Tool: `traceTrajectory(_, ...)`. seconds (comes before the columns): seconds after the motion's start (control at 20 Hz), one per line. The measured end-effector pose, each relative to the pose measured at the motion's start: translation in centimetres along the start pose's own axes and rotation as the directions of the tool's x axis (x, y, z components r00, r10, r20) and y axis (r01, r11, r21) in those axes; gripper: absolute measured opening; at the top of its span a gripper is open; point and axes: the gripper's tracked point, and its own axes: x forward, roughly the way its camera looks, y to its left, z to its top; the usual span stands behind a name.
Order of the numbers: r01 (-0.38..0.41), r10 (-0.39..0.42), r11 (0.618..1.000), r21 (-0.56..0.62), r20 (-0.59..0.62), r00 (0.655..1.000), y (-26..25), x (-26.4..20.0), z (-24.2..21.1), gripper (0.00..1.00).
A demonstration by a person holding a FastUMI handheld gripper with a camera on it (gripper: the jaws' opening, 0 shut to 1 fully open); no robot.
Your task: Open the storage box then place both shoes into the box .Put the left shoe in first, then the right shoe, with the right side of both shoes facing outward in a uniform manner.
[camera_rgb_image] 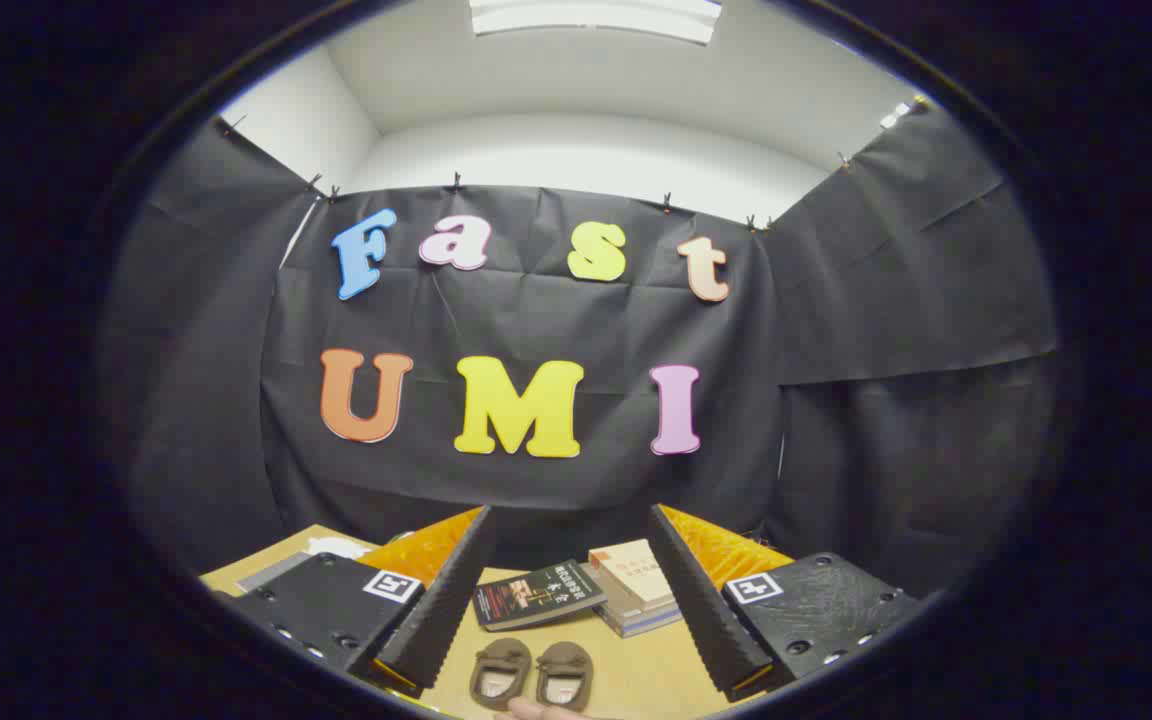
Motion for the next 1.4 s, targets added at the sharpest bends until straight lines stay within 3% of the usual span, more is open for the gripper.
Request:
traceTrajectory(0.6, -0.072, 0.073, 0.997, 0.023, -0.061, 0.995, 2.3, 2.5, -3.3, 0.95)
traceTrajectory(0.9, -0.156, 0.165, 0.986, 0.066, -0.165, 0.972, 5.9, 5.4, -8.3, 0.95)
traceTrajectory(1.05, -0.234, 0.261, 0.964, 0.127, -0.286, 0.922, 9.9, 7.1, -13.4, 0.95)
traceTrajectory(1.15, -0.275, 0.33, 0.942, 0.194, -0.368, 0.869, 13.0, 8.1, -16.8, 0.95)
traceTrajectory(1.4, -0.353, 0.52, 0.852, 0.388, -0.535, 0.666, 22.1, 9.7, -24.4, 0.96)
